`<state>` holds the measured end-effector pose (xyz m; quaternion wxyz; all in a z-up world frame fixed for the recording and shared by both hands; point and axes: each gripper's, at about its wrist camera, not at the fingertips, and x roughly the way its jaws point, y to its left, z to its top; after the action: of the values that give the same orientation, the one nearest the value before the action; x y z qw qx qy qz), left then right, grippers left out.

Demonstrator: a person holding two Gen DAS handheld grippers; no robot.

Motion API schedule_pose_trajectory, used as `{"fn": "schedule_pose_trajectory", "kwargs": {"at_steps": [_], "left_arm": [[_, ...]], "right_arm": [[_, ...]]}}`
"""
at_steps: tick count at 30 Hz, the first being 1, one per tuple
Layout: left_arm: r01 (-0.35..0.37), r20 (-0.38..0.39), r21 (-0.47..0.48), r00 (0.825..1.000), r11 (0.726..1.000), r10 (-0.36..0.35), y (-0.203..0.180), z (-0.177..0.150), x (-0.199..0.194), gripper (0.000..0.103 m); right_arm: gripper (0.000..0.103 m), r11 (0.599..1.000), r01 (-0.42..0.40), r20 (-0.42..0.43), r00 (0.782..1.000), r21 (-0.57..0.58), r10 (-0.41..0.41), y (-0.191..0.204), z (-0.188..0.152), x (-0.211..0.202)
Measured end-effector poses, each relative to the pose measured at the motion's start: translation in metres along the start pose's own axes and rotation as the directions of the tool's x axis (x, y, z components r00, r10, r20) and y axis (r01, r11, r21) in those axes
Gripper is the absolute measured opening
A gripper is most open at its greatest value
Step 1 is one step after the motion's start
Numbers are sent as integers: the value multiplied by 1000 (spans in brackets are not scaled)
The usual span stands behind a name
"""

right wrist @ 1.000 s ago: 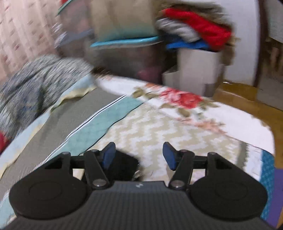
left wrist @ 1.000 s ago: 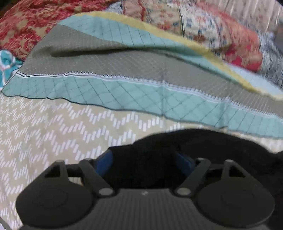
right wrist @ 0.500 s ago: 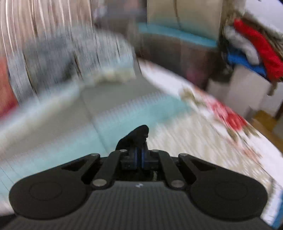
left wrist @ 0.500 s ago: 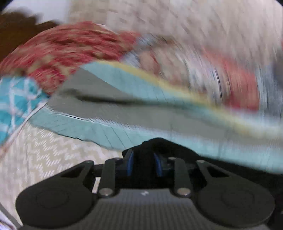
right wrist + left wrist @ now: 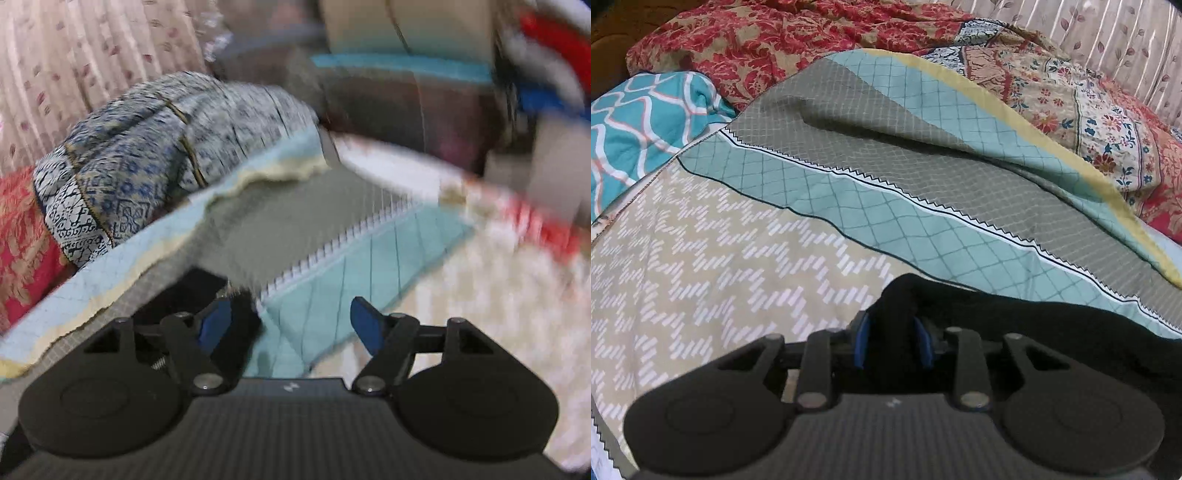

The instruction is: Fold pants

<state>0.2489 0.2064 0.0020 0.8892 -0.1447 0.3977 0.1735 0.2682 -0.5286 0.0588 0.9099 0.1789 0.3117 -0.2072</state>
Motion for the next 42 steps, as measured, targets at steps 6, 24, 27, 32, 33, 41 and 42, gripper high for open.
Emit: {"fn": "schedule_pose_trajectory", "kwargs": {"at_steps": [6,24,27,32,33,41,42], "left_arm": [[-26,-3,31,1000,999,26,-6,-2,2,26],[-52,-20,221,998,974,58,-41,-3,16,34],[-35,-26,215,999,976,41,-36,-2,17,42],[-34,-38,248,998,968,45,-36,1,24,28],[-46,-20,264,998,963,53,-39,3,23,24],[-32,1,261,999,965,33,-37,10,-13,47],[-16,8,274,1000,962,15,-32,4,-28,60]], "right_arm": [[75,977,-34,-108,992,210,58,10,-25,38],[58,911,412,56,909,25,-412,-1,-12,5],[58,926,362,73,926,108,-371,-17,-26,-23],[58,985,152,-5,988,81,-152,-9,-70,-63],[58,992,111,-20,994,56,-110,-5,-81,-72],[60,963,-174,-109,982,-206,154,51,-124,-145],[61,950,-209,-120,975,-232,185,56,-130,-157]]}}
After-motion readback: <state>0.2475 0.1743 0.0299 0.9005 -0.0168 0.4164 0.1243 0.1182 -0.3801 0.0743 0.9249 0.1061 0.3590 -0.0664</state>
